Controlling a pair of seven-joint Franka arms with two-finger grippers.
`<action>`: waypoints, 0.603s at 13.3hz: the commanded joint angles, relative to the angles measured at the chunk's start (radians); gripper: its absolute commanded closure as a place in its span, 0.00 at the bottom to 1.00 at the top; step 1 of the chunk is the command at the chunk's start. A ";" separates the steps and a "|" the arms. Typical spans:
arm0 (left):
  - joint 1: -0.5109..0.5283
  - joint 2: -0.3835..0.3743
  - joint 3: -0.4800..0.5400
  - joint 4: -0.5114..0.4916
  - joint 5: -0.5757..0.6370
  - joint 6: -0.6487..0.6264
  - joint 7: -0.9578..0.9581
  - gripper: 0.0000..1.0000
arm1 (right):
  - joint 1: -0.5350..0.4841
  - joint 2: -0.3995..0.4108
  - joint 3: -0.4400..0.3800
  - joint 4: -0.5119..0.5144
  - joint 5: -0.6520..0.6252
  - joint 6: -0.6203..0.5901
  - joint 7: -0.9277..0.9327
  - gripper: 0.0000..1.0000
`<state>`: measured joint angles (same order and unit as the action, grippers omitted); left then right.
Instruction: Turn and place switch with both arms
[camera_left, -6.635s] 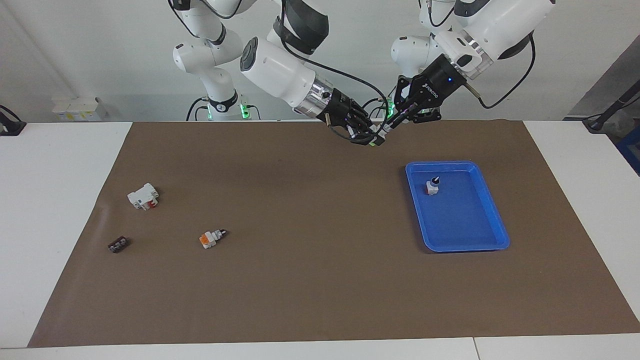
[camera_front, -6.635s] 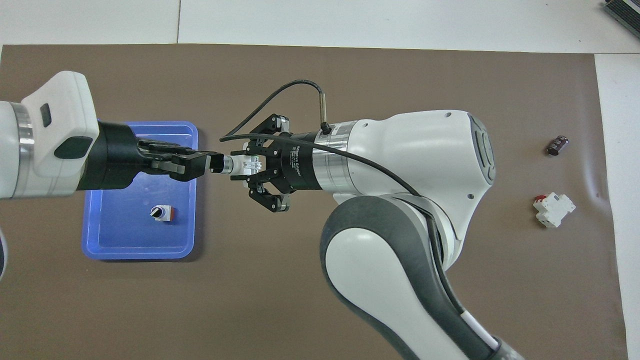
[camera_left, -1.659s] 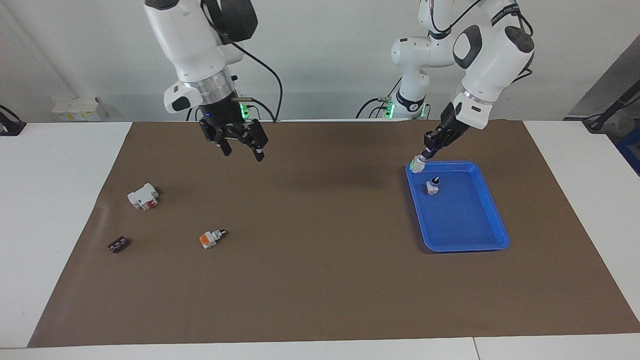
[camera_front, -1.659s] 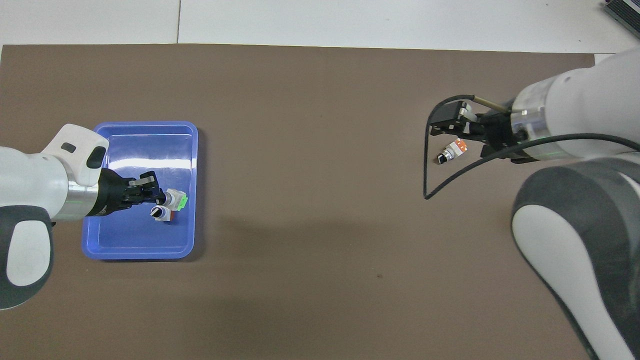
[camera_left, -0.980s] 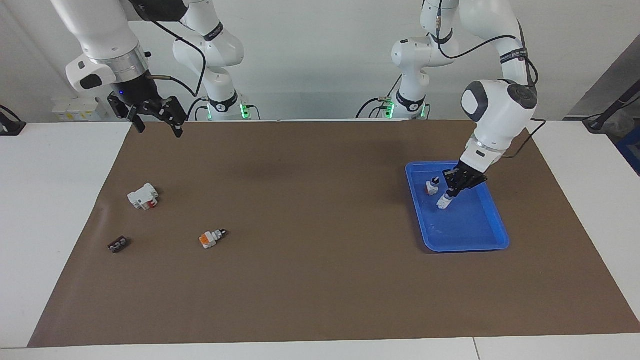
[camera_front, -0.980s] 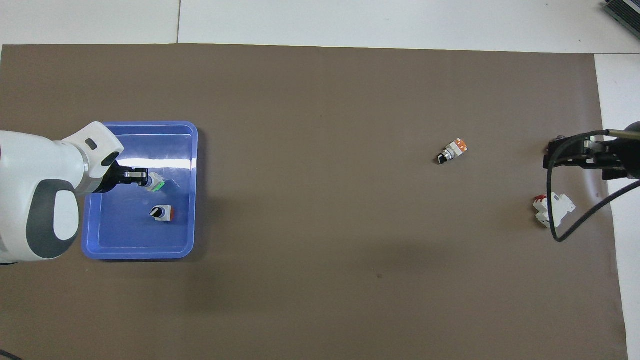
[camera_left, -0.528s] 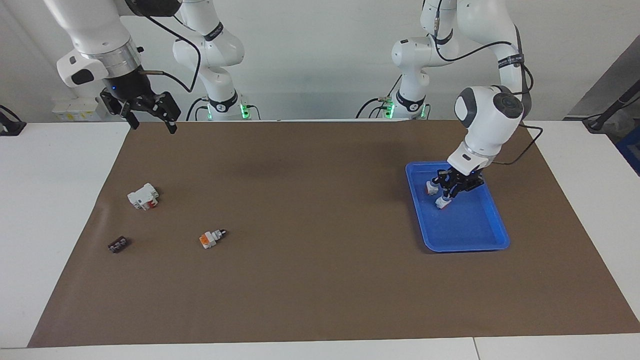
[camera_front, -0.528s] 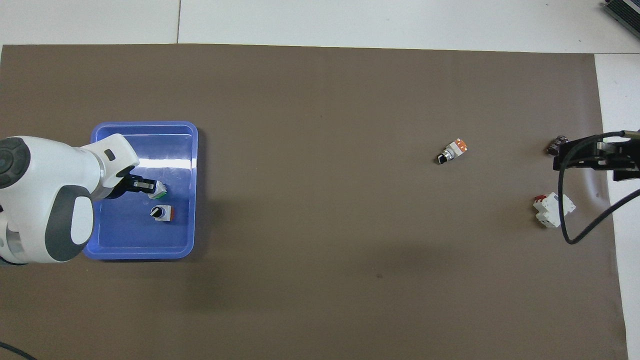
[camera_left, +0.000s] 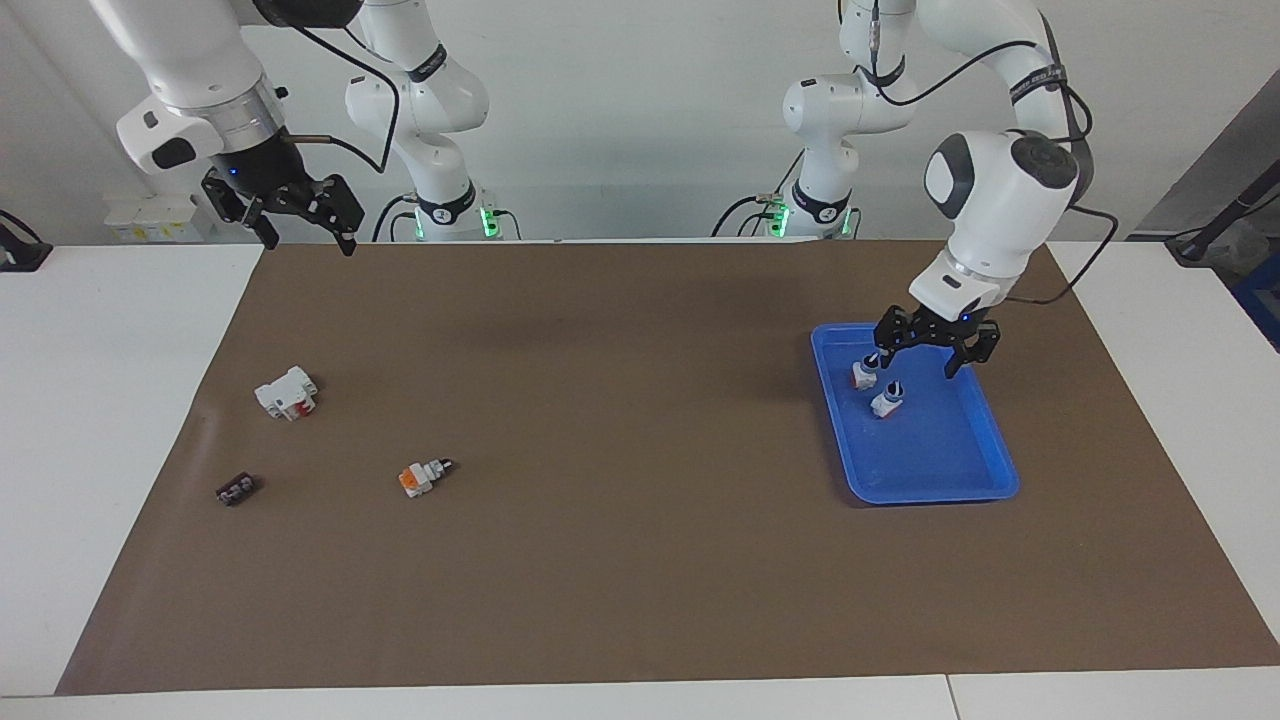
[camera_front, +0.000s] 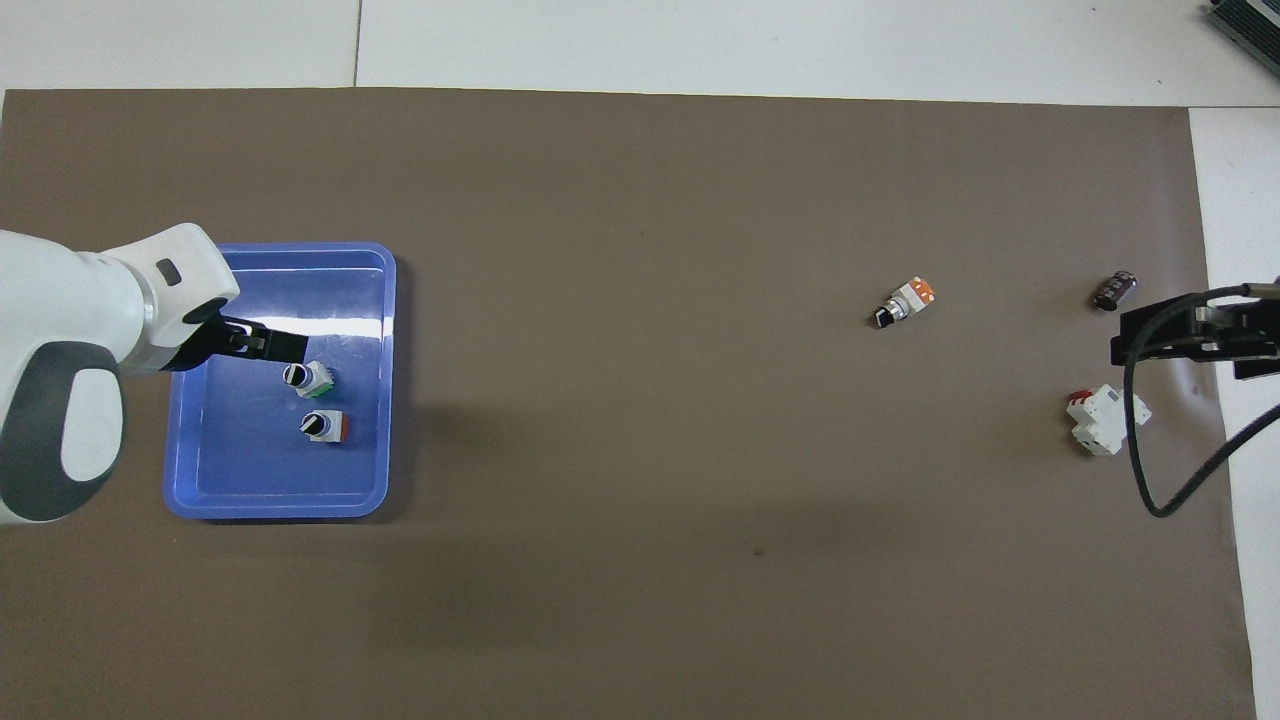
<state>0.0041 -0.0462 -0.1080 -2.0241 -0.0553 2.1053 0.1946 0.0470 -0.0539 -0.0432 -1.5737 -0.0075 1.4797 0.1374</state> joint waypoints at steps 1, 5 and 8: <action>-0.039 -0.023 0.002 0.112 0.023 -0.127 -0.003 0.00 | 0.007 -0.012 -0.003 -0.017 -0.025 -0.012 -0.019 0.00; -0.036 0.058 0.001 0.443 0.019 -0.428 0.000 0.00 | 0.002 -0.014 -0.003 -0.016 -0.009 -0.006 -0.019 0.00; -0.026 0.114 0.004 0.608 0.017 -0.566 0.002 0.00 | 0.005 -0.024 0.000 -0.016 -0.009 -0.010 -0.021 0.00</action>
<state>-0.0227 -0.0101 -0.1113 -1.5533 -0.0552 1.6204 0.1950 0.0483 -0.0579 -0.0430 -1.5777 -0.0077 1.4763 0.1370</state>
